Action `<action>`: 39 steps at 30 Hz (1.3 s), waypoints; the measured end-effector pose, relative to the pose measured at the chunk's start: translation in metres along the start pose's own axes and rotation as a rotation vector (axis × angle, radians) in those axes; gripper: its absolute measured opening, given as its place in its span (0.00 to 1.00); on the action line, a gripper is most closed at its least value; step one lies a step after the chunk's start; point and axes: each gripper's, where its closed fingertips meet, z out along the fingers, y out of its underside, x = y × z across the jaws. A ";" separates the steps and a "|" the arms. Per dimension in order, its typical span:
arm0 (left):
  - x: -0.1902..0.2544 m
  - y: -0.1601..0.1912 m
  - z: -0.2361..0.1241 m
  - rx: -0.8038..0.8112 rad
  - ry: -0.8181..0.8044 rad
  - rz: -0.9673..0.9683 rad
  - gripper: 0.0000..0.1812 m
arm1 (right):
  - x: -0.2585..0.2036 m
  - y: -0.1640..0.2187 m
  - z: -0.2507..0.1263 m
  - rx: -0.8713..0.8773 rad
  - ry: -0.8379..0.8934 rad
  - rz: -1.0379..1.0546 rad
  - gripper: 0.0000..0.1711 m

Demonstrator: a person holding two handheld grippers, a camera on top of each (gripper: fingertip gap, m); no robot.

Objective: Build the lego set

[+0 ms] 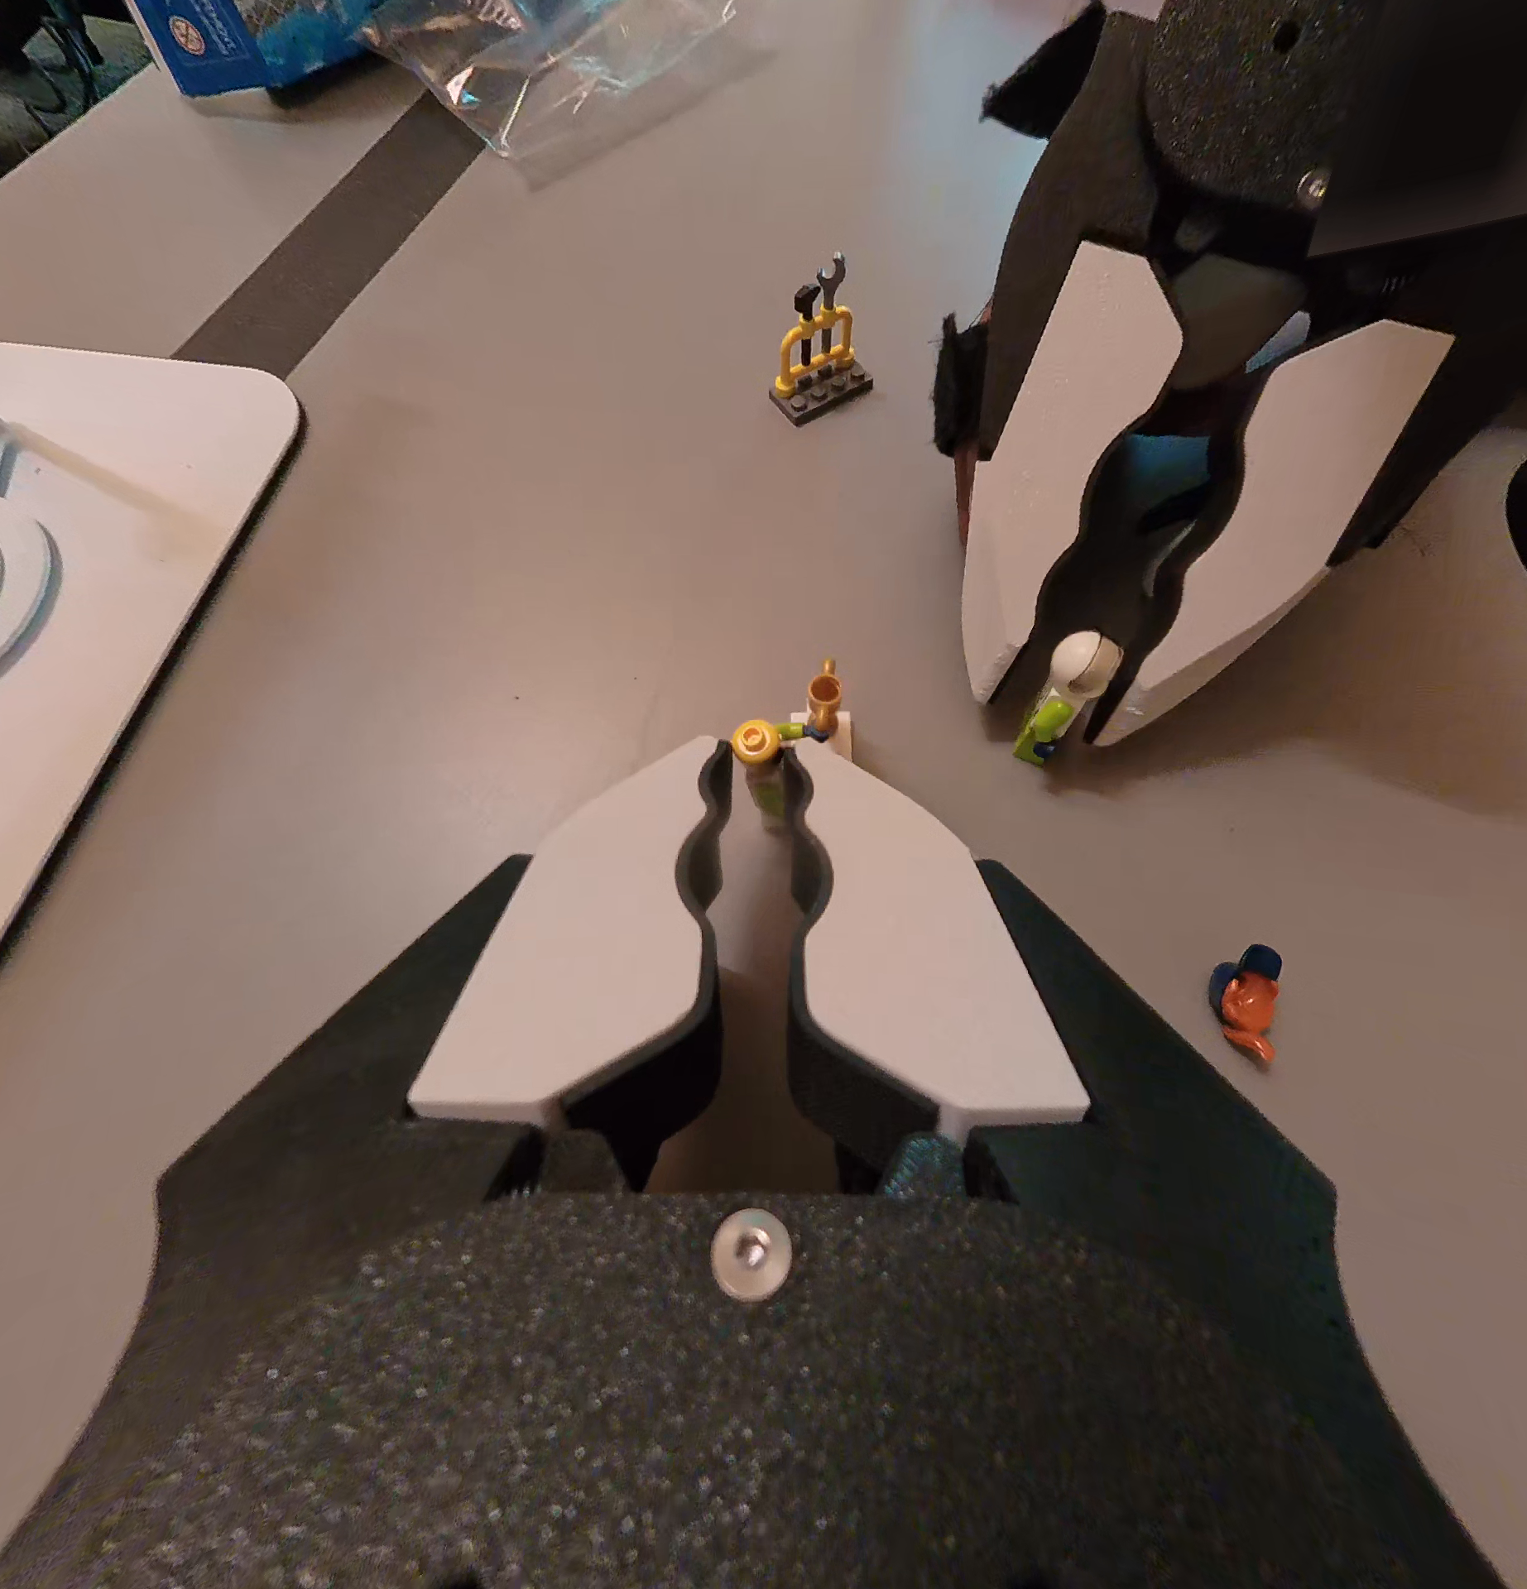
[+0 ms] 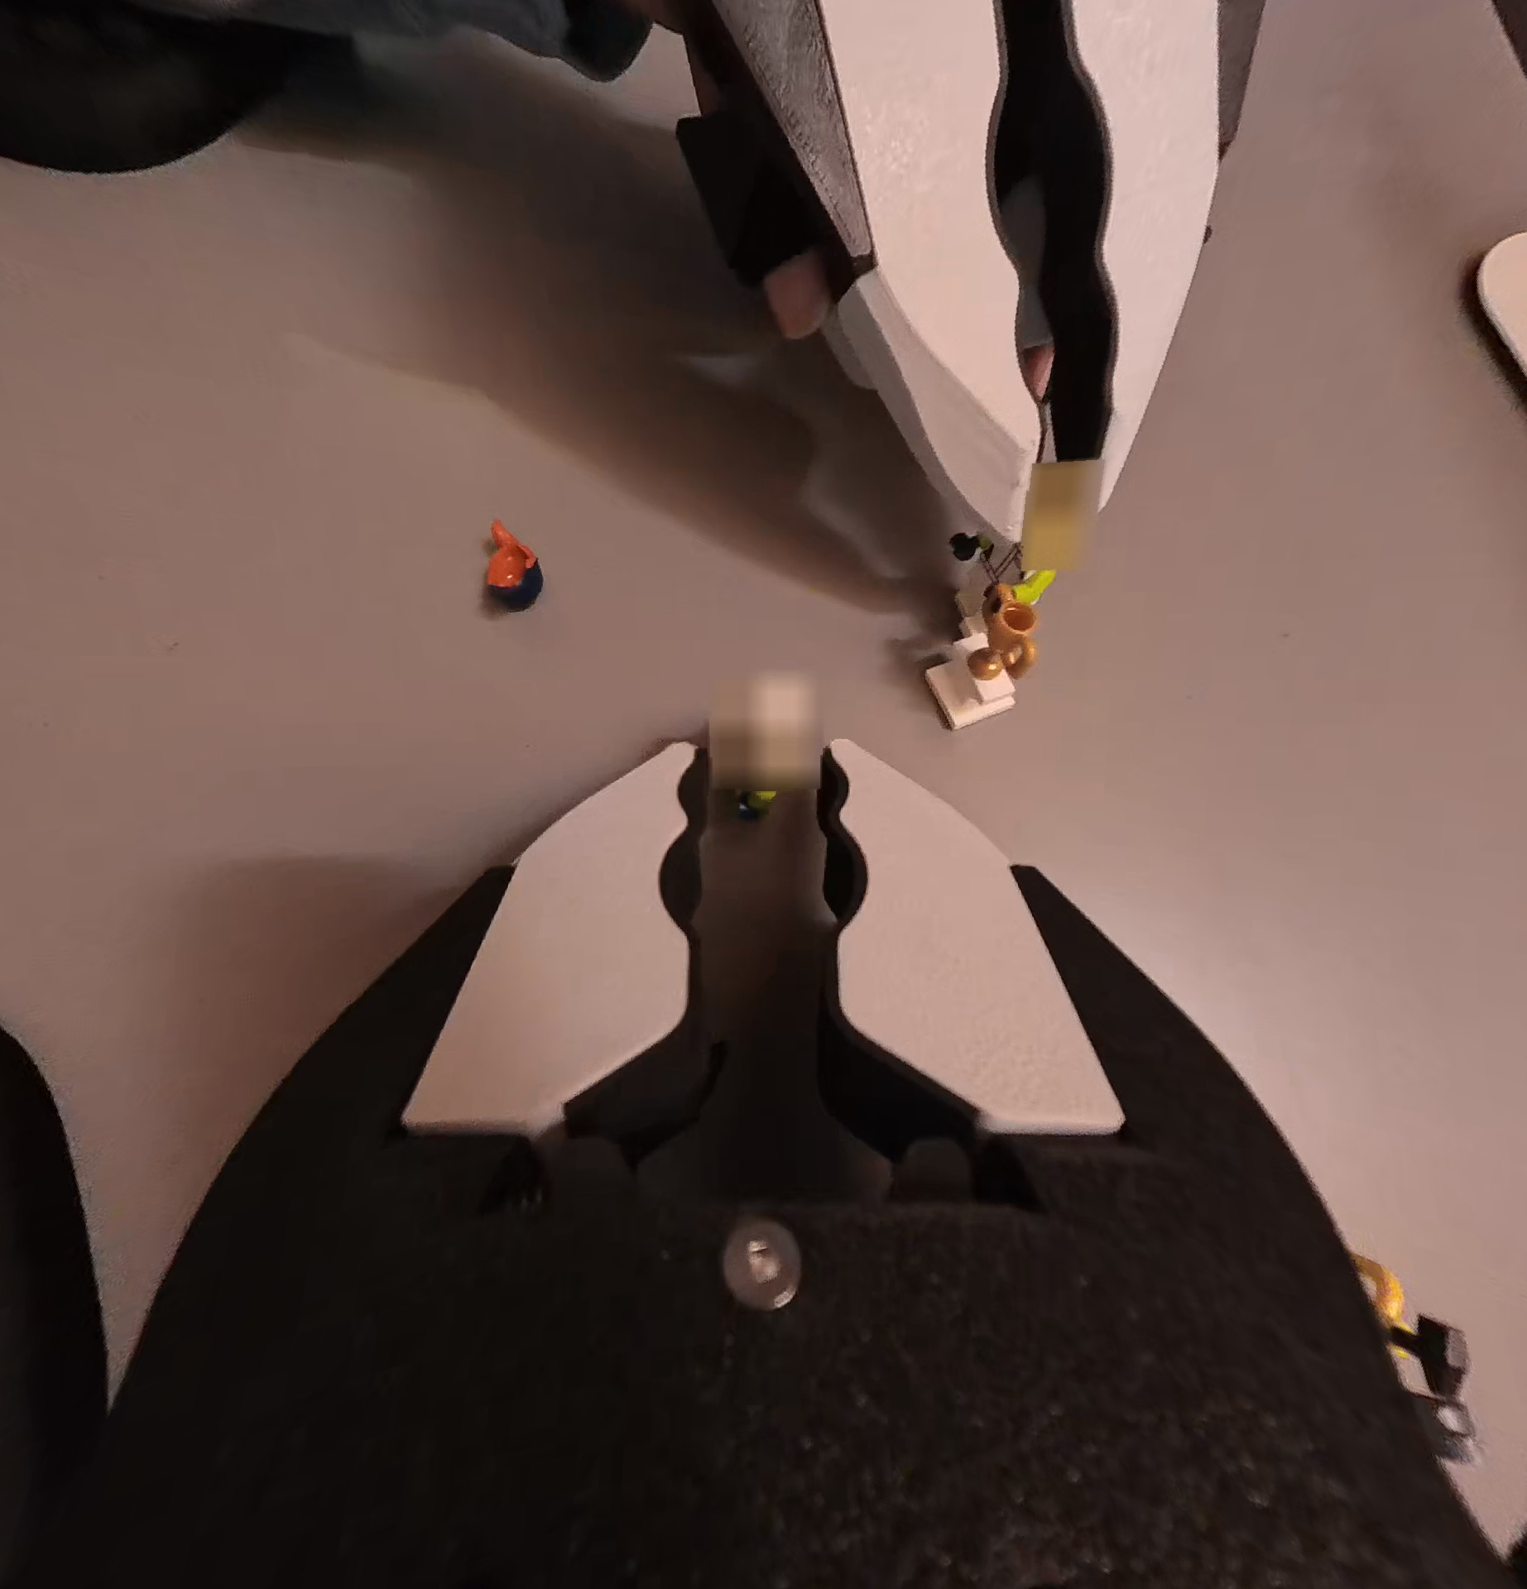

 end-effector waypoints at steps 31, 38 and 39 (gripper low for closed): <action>0.011 -0.016 -0.010 0.108 0.094 -0.085 0.07 | 0.005 -0.008 -0.006 0.100 -0.008 0.049 0.05; 0.039 -0.036 -0.018 0.228 0.283 -0.180 0.07 | 0.009 -0.029 -0.029 0.289 -0.075 0.153 0.04; 0.042 -0.036 -0.016 0.225 0.289 -0.176 0.07 | 0.009 -0.032 -0.031 0.306 -0.081 0.155 0.04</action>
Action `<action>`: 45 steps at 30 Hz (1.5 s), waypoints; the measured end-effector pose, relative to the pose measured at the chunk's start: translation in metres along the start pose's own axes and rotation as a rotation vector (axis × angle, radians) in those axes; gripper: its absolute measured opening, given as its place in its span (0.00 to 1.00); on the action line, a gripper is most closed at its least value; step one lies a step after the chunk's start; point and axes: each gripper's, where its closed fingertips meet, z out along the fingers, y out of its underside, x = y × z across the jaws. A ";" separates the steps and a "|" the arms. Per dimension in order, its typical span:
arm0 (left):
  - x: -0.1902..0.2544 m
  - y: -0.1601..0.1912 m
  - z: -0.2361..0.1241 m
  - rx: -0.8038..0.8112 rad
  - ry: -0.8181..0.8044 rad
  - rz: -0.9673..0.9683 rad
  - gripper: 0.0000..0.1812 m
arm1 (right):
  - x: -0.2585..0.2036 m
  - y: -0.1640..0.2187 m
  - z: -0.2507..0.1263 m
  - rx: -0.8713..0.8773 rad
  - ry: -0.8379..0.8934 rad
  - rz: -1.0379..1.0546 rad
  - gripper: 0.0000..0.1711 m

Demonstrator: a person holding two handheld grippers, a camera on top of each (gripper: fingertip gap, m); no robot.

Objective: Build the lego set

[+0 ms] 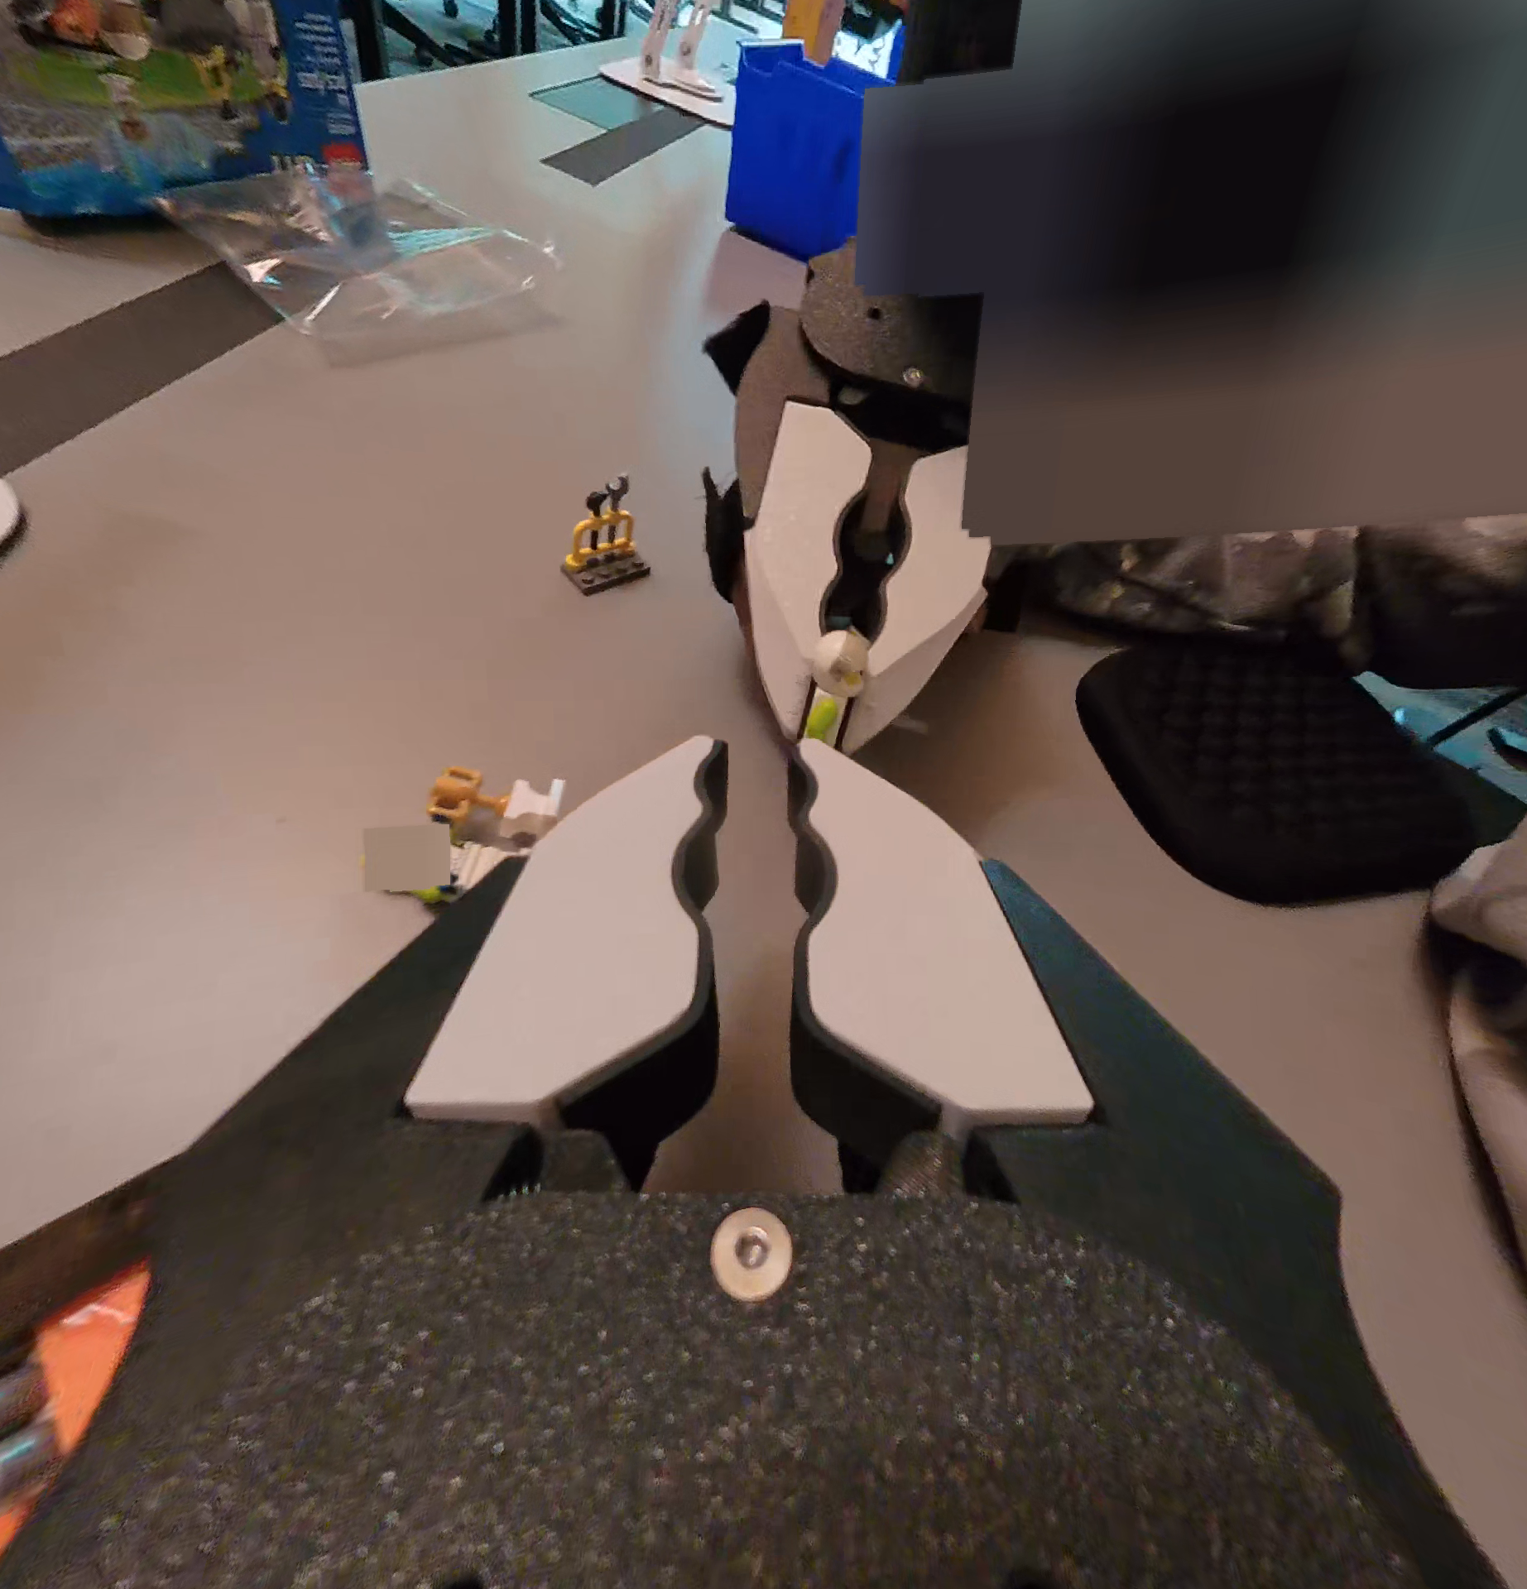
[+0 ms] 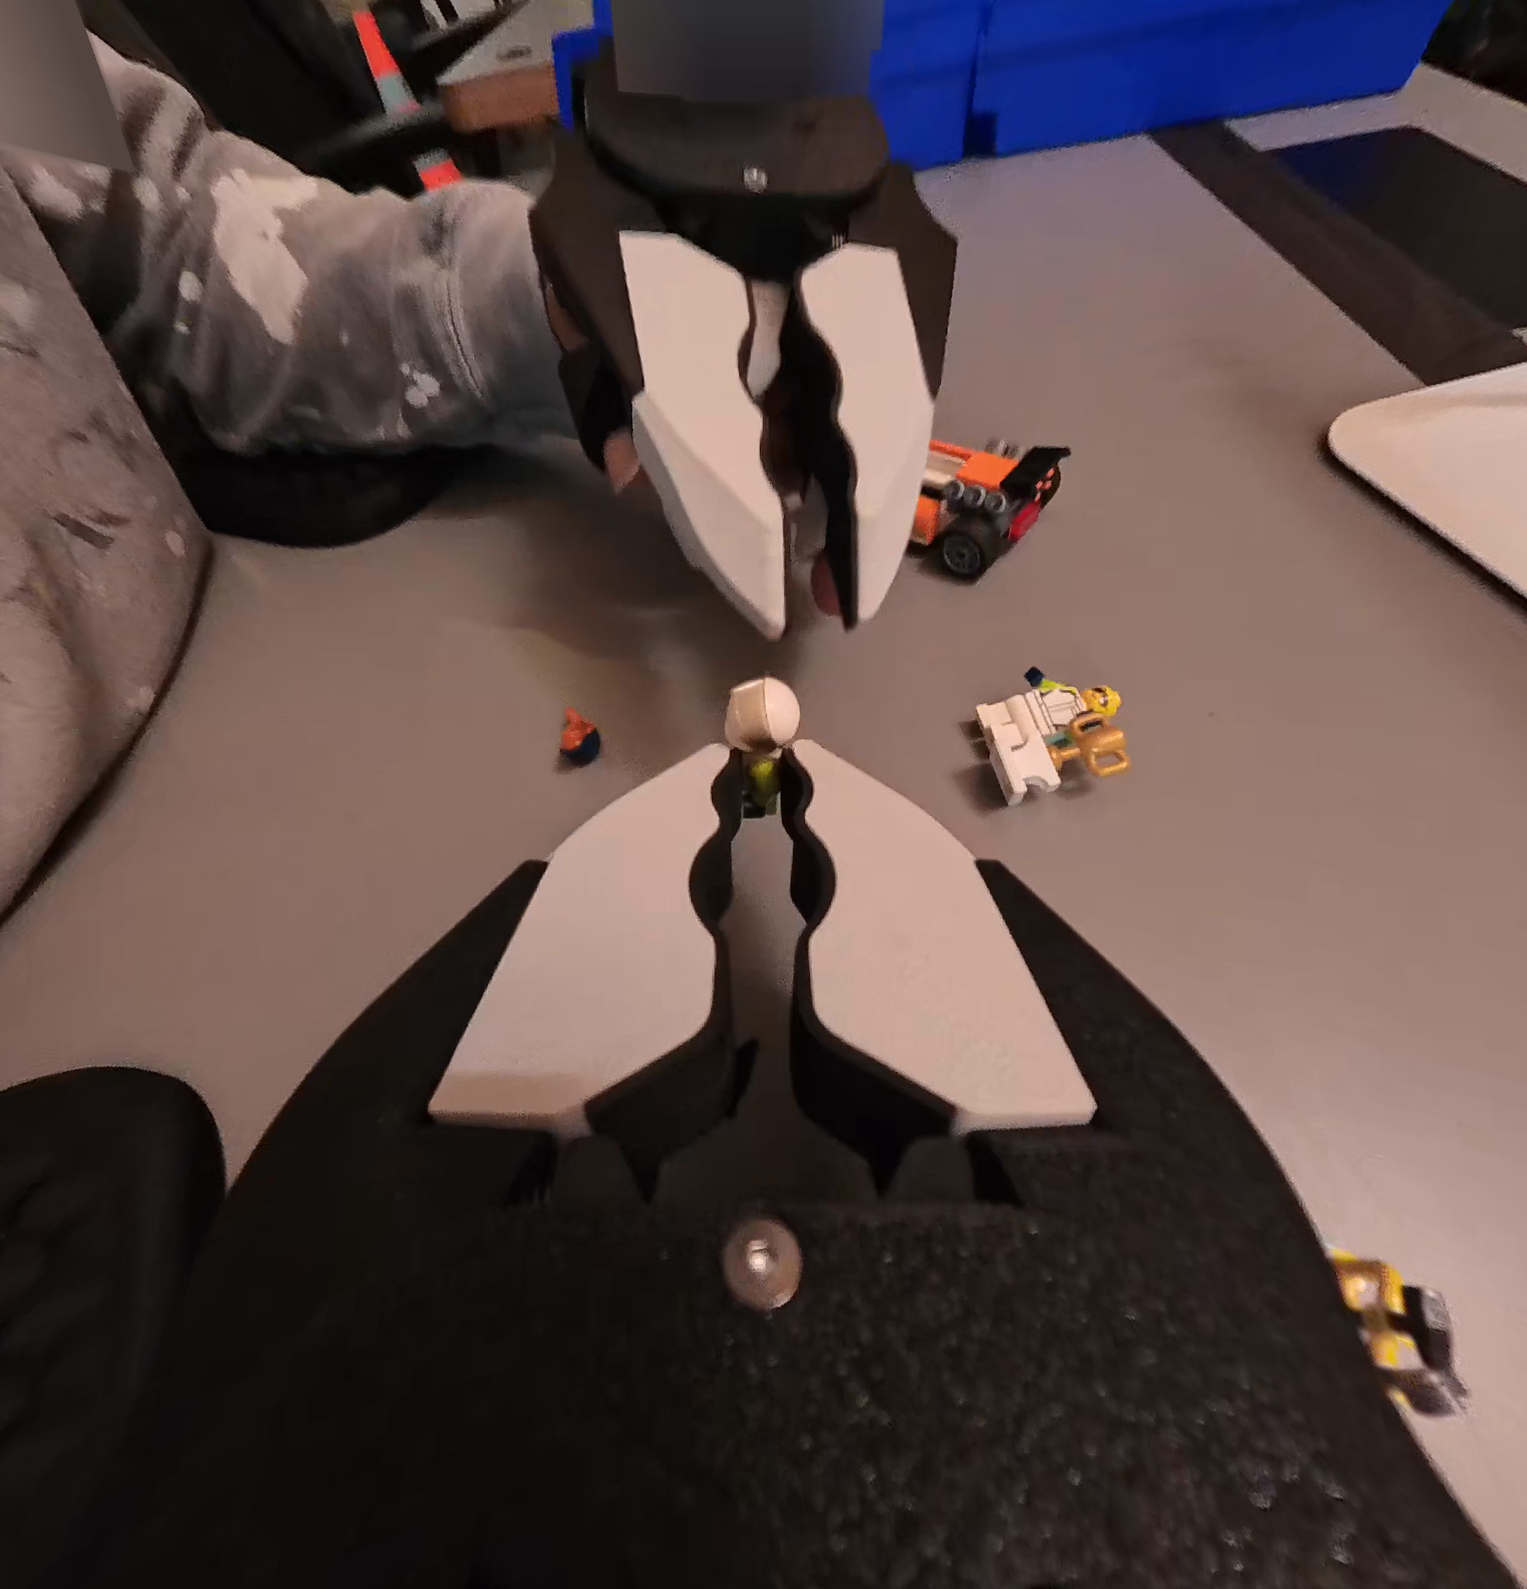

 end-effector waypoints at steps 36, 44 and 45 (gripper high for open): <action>0.006 0.014 0.016 0.015 0.188 -0.530 0.07 | 0.024 0.007 0.011 -0.121 0.233 -0.145 0.05; 0.007 0.019 0.015 -0.024 0.164 -0.411 0.07 | 0.025 0.009 0.009 -0.120 0.227 -0.118 0.05; 0.008 0.020 0.016 -0.028 0.161 -0.405 0.07 | 0.025 0.009 0.009 -0.119 0.225 -0.116 0.05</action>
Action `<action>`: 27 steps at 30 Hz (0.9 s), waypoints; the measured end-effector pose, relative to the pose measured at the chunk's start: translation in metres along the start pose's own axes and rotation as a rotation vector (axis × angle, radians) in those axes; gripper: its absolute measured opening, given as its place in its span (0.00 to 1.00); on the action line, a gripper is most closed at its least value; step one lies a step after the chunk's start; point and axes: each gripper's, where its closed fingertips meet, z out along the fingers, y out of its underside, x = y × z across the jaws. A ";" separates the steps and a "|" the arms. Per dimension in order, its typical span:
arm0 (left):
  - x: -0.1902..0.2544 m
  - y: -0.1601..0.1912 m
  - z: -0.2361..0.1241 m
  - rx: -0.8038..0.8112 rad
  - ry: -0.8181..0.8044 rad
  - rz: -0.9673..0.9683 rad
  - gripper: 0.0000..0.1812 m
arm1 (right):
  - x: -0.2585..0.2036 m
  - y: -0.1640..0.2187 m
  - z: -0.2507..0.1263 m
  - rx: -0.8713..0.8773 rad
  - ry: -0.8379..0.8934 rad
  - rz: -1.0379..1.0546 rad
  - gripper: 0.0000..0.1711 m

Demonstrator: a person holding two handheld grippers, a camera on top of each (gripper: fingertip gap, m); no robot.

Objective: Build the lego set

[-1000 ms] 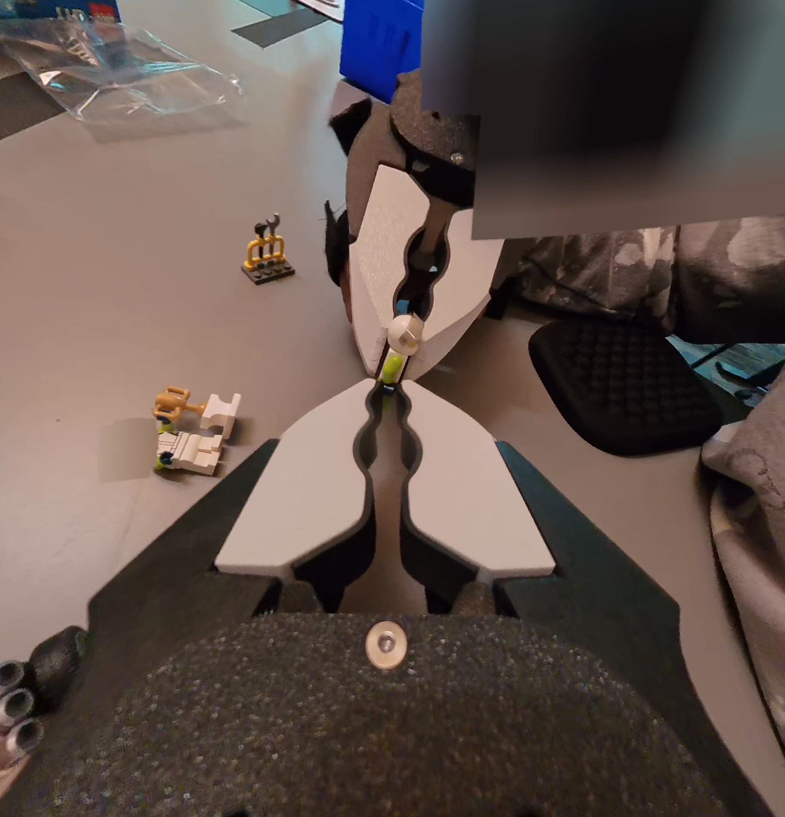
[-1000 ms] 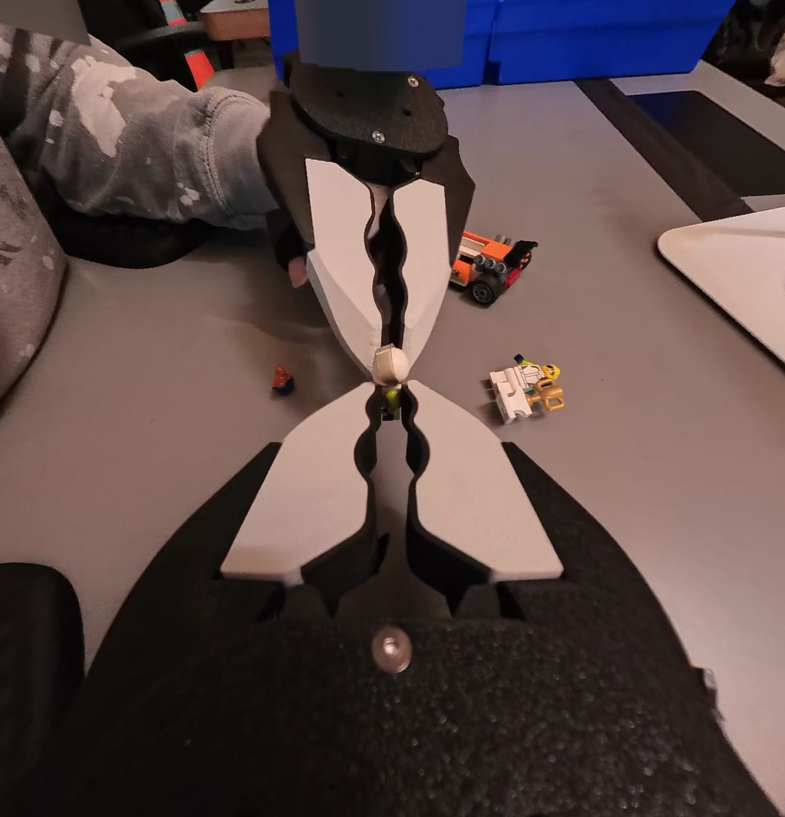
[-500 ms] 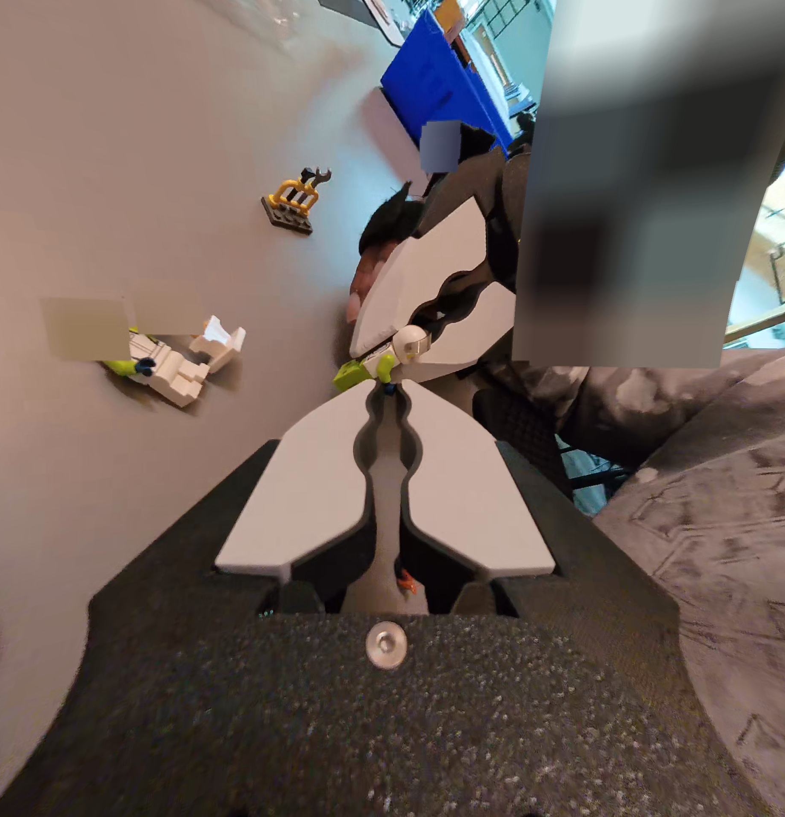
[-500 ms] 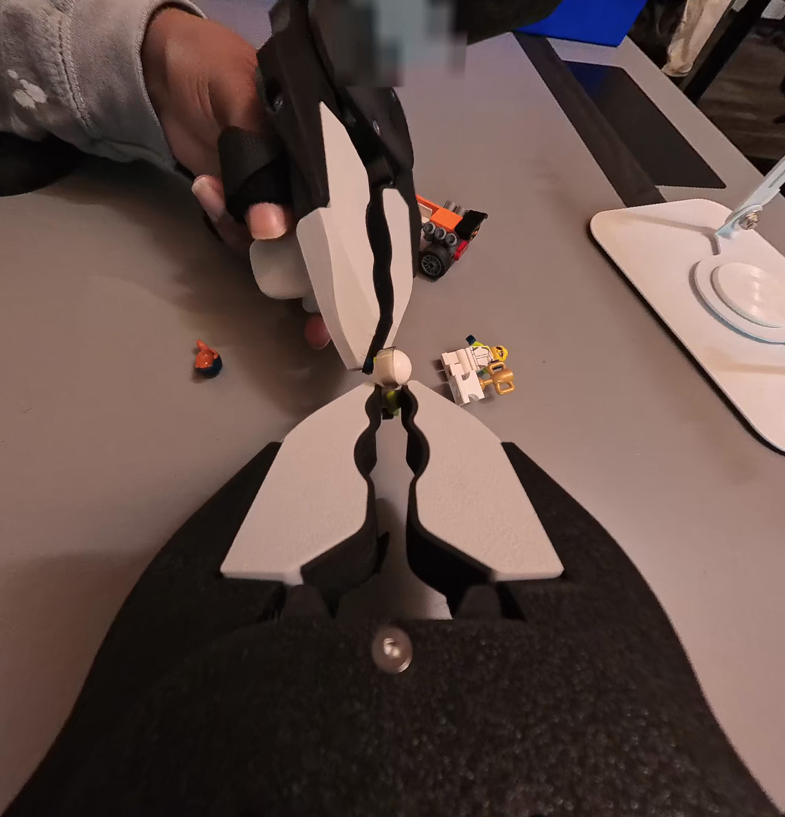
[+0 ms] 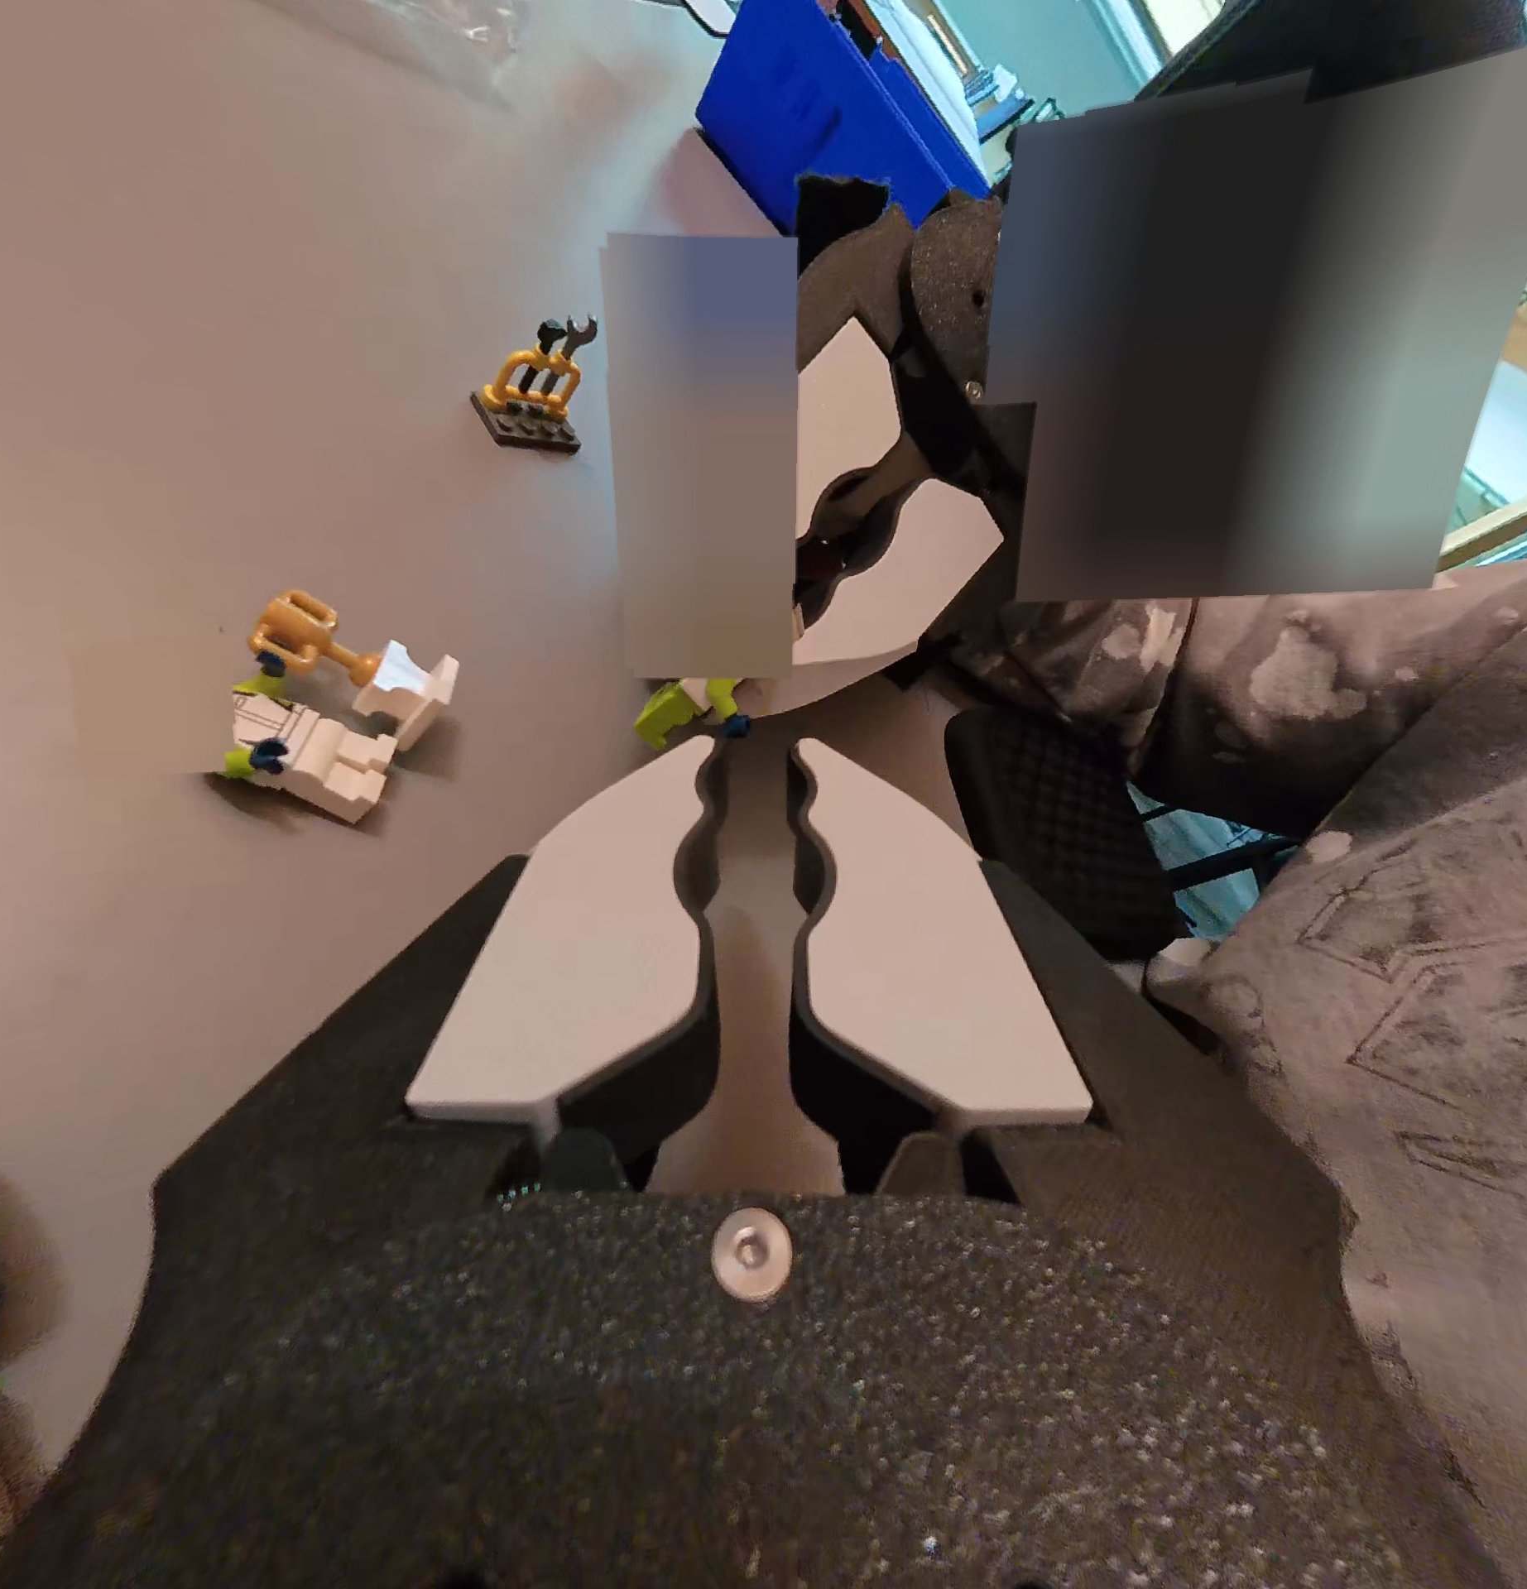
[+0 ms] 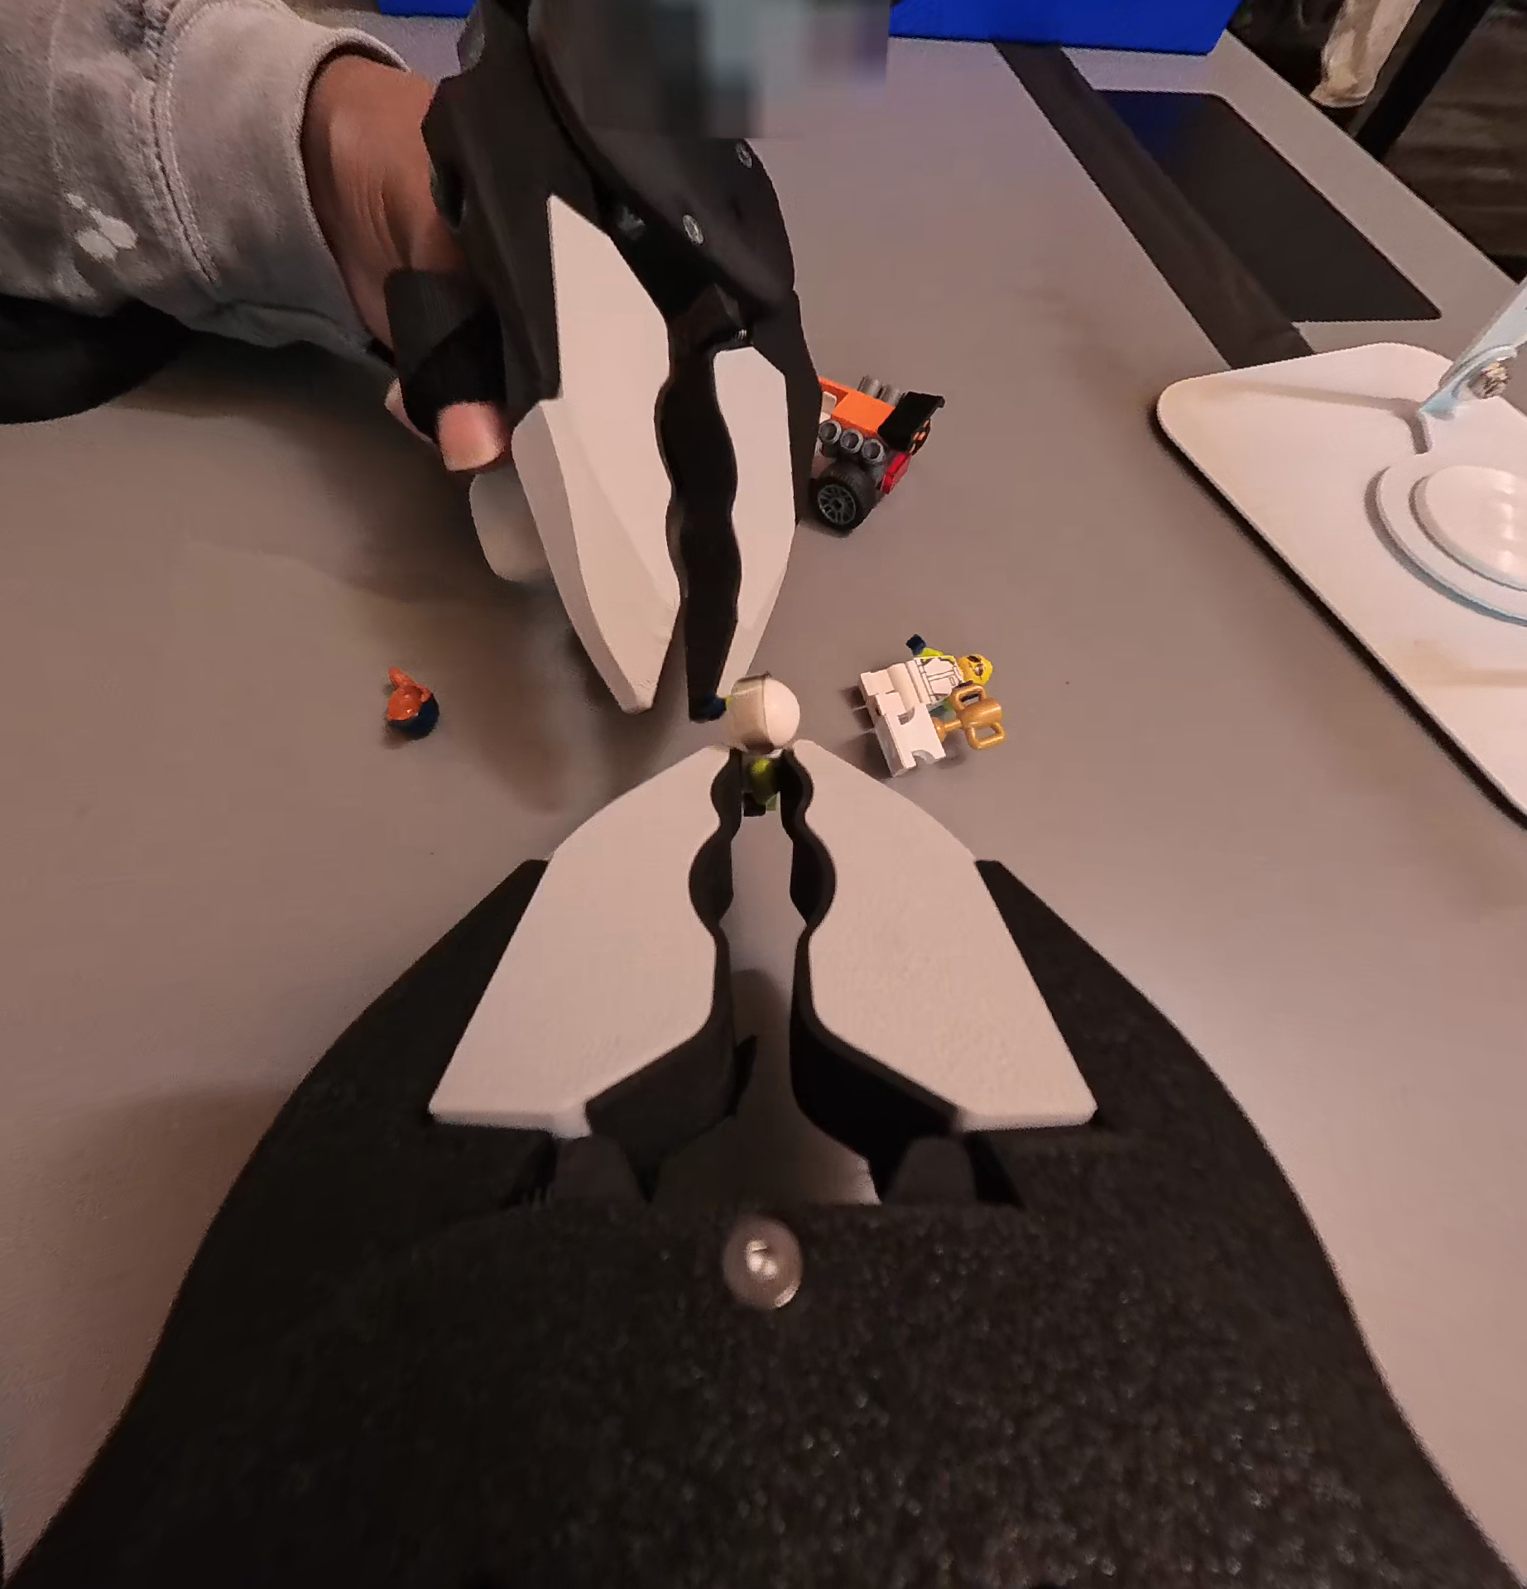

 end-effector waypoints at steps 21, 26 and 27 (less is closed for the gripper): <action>-0.001 -0.006 -0.008 0.023 -0.011 0.039 0.05 | -0.003 -0.004 -0.001 0.034 -0.026 0.020 0.04; 0.001 -0.002 0.000 0.011 -0.014 0.048 0.04 | -0.005 -0.005 -0.001 0.034 -0.035 0.018 0.05; 0.001 -0.002 -0.001 0.011 -0.017 0.051 0.03 | -0.005 -0.005 -0.001 0.033 -0.033 0.016 0.04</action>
